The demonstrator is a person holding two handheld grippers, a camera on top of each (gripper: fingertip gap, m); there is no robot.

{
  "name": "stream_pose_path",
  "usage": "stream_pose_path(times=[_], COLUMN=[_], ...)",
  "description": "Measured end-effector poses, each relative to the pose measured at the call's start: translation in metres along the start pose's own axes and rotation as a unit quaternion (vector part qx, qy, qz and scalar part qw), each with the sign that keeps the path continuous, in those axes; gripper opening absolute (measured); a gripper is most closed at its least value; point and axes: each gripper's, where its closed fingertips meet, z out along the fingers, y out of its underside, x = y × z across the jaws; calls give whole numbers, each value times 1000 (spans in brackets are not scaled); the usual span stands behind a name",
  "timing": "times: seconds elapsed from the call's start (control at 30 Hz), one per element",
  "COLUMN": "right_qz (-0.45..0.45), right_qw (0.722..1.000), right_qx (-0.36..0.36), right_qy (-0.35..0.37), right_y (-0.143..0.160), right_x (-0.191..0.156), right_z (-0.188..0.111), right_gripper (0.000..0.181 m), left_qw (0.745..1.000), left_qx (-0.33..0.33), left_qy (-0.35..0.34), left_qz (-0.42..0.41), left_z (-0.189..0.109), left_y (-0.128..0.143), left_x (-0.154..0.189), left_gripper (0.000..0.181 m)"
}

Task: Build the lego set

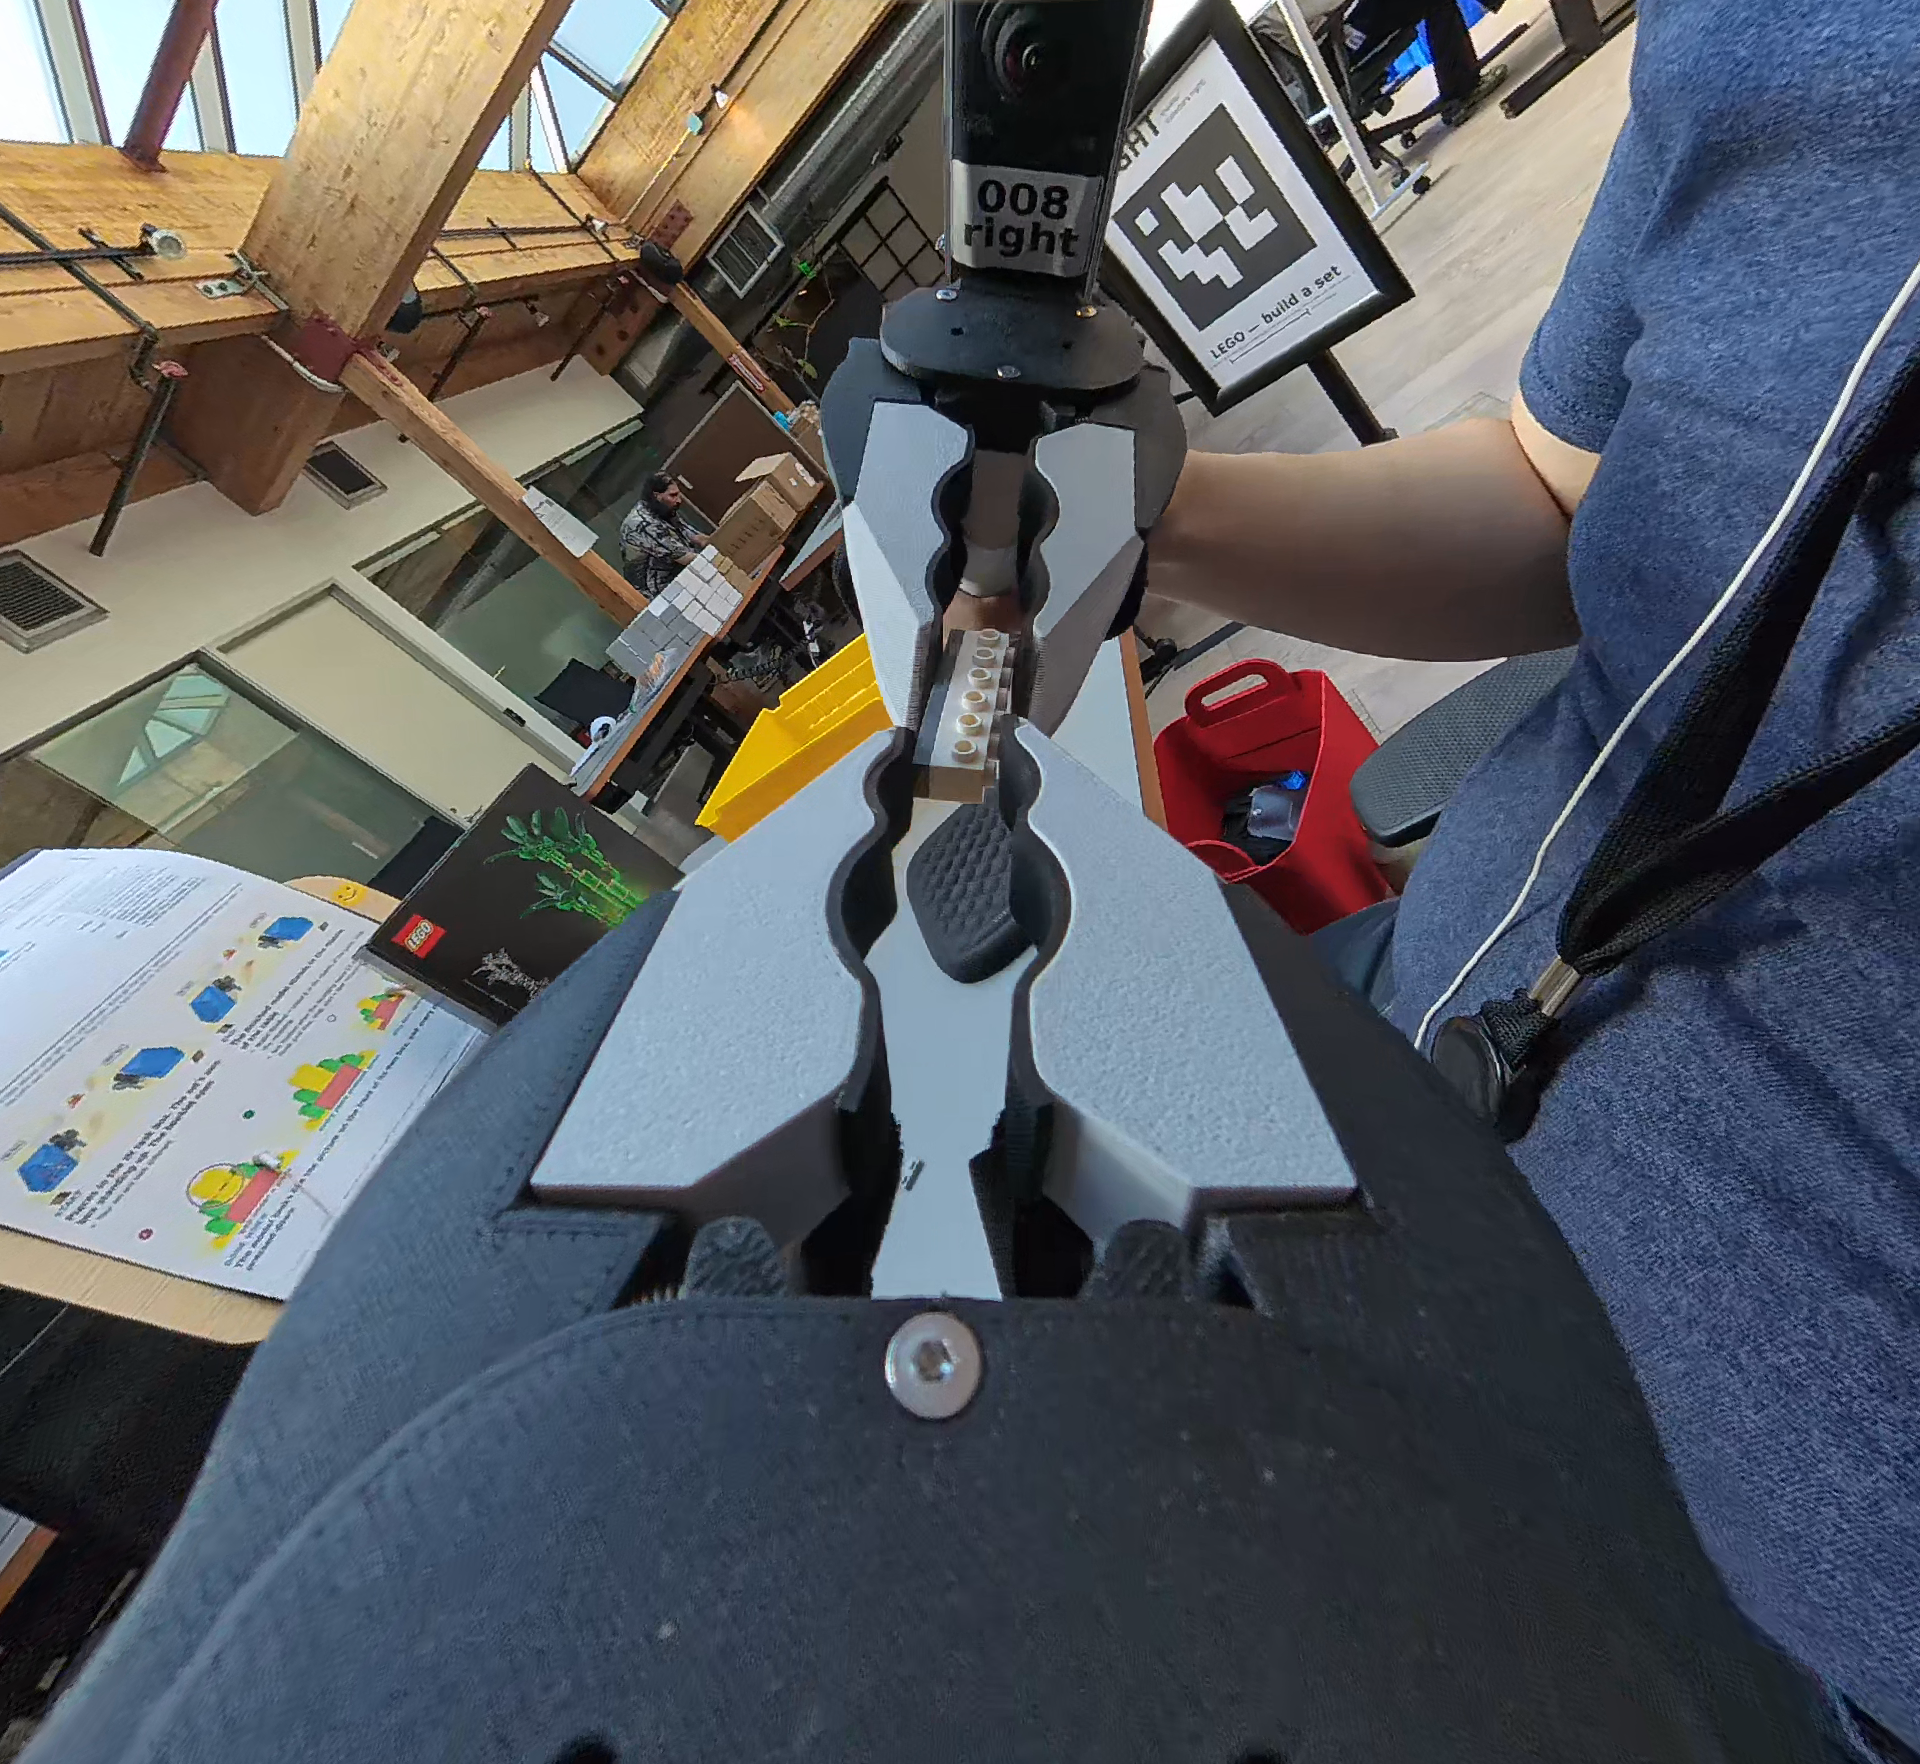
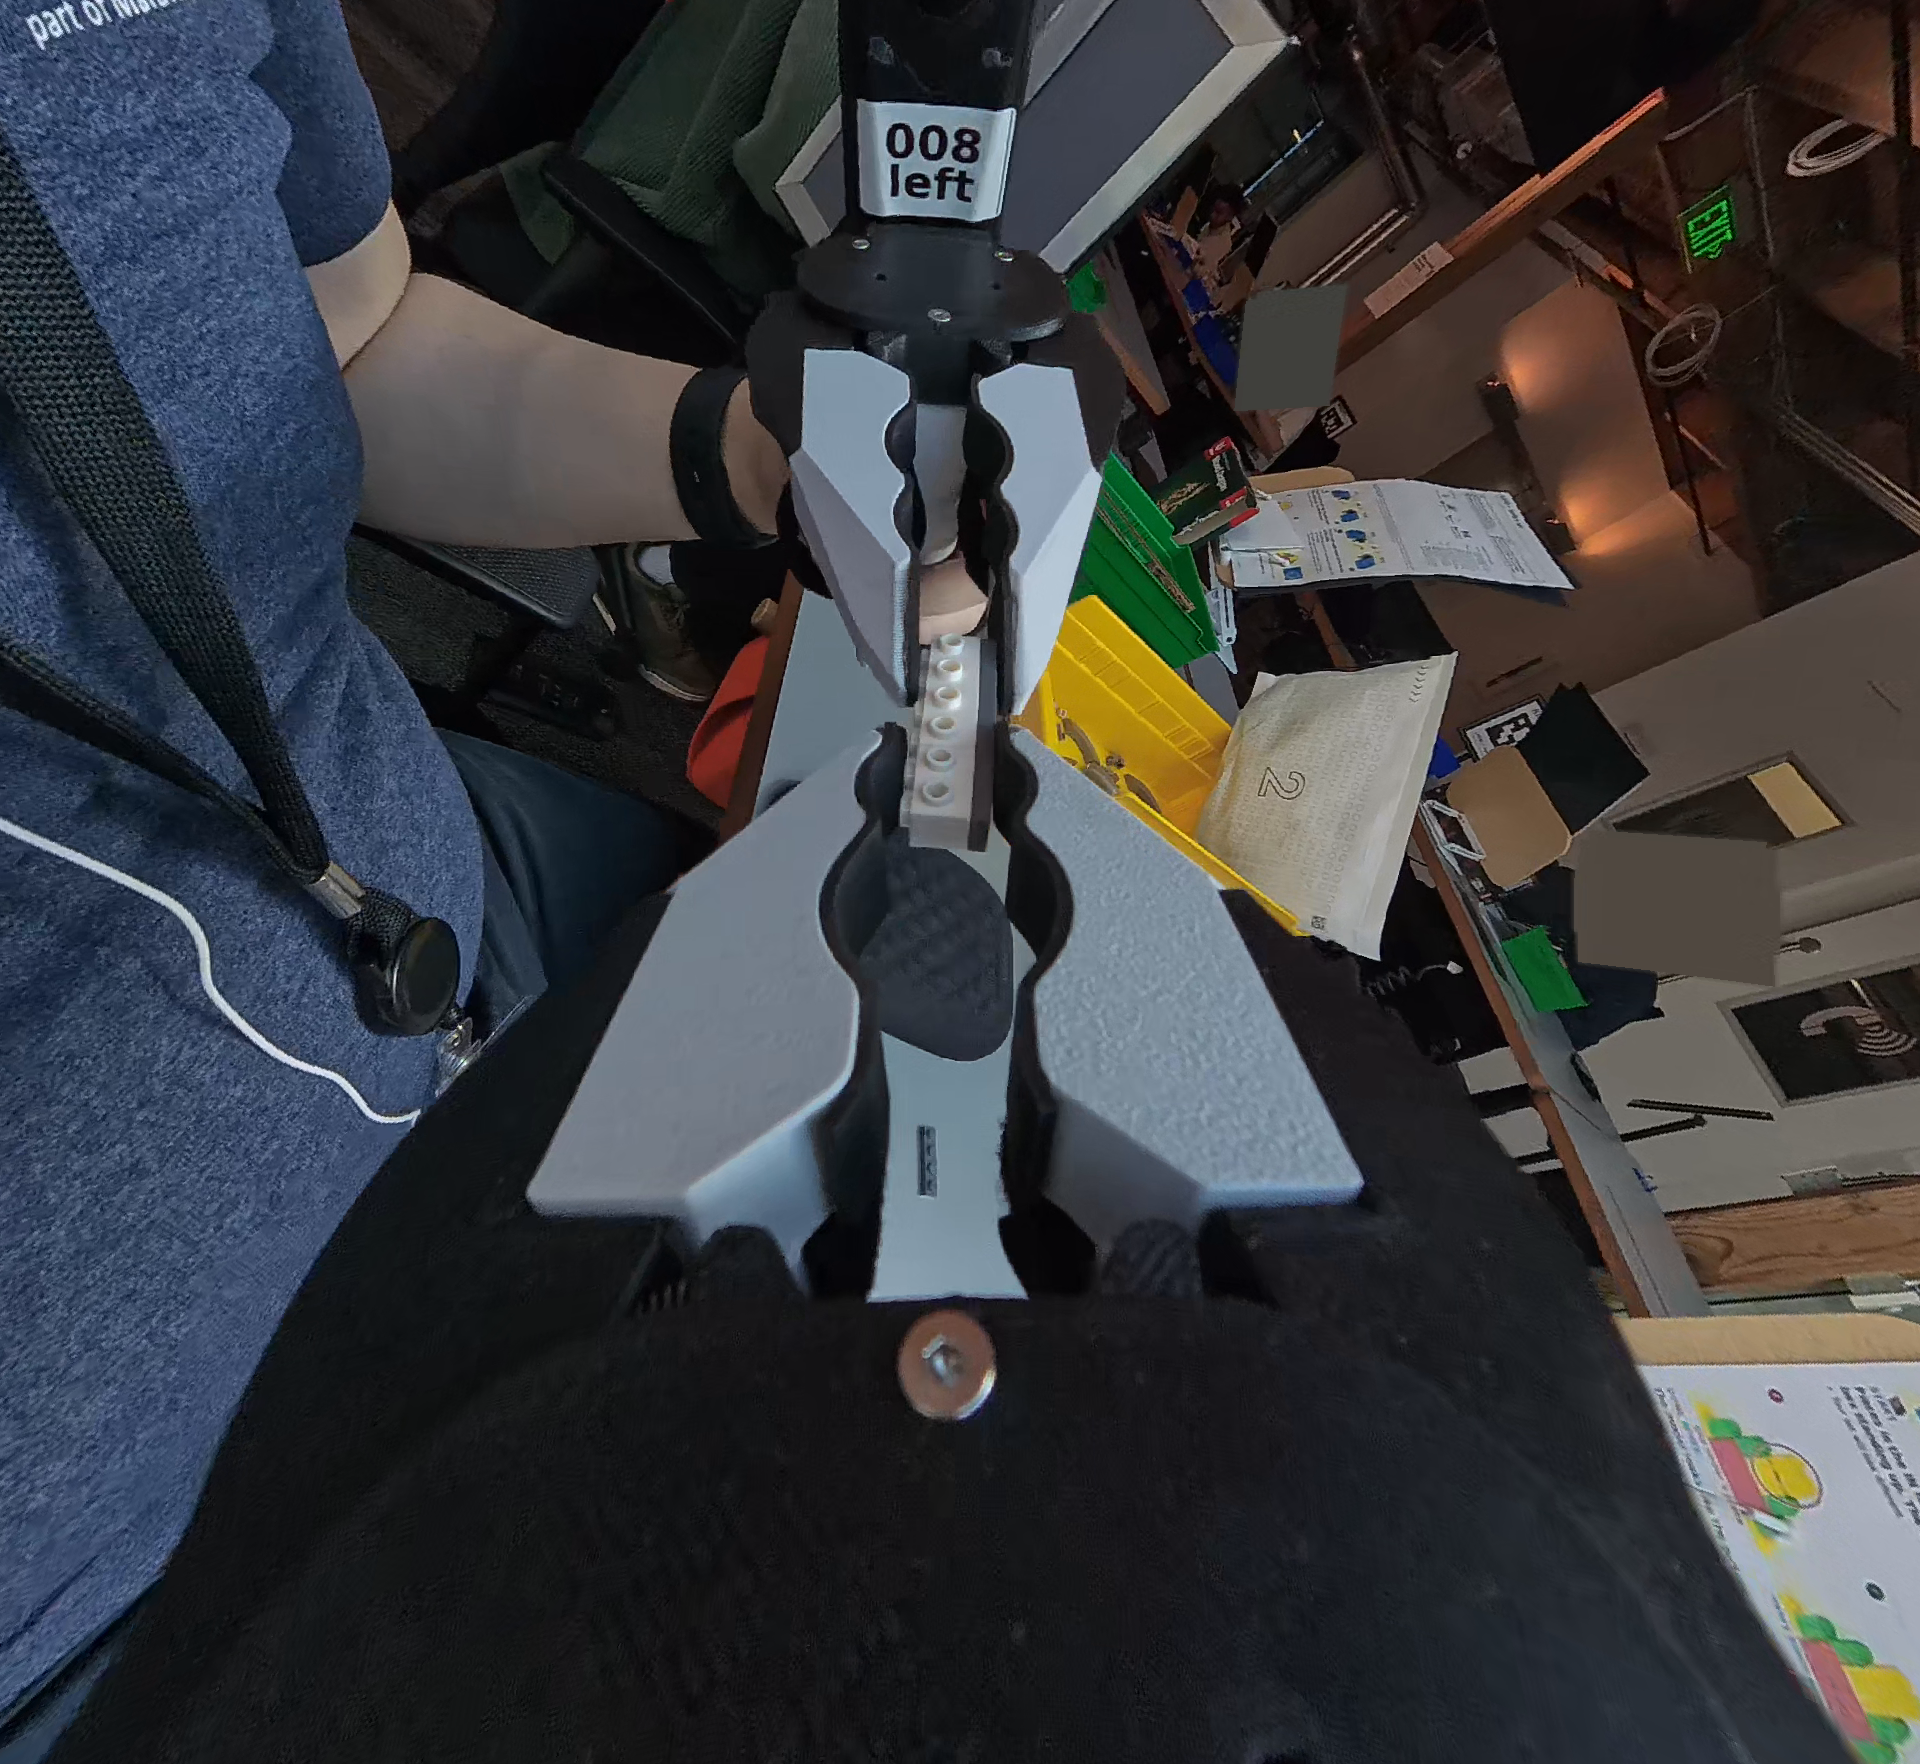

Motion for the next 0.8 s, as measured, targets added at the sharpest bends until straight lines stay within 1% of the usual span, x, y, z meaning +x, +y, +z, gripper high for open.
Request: stream_pose_path(times=[0.1,0.17,0.23,0.37,0.47,0.5,0.53,0.57,0.73,0.8], right_qz=[23,33,36,25,15,14,13,8,24,16], right_qw=[999,997,996,996,997,997,998,998,998,998], right_qx=[33,62,82,85,74,69,61,60,64,68], right_qy=[-14,-10,1,10,19,21,20,19,-3,0], right_y=[-2,-6,-7,-7,-6,-5,-3,-3,-3,-2], right_x=[-1,3,7,7,8,8,8,6,2,2], right_z=[-1,-5,-10,-14,-12,-11,-9,-8,-9,-8], right_gripper=[18,22,21,14,16,21,21,14,14,14], left_qw=[1000,1000,1000,1000,1000,1000,1000,1000,1000,1000], left_qx=[-4,-2,5,6,2,-1,-3,-4,-7,-4], left_qy=[-1,-1,-6,-13,-14,-14,-14,-13,0,-1], left_qz=[2,-2,-6,-4,0,1,2,3,4,2], left_z=[-1,-2,-4,-6,-6,-6,-6,-6,-6,-6], left_y=[2,1,-1,-2,-2,-1,-1,-1,-1,-1], left_x=[1,0,-3,-6,-6,-6,-6,-5,-1,-1], left_gripper=[14,13,14,13,13,14,13,14,13,13])
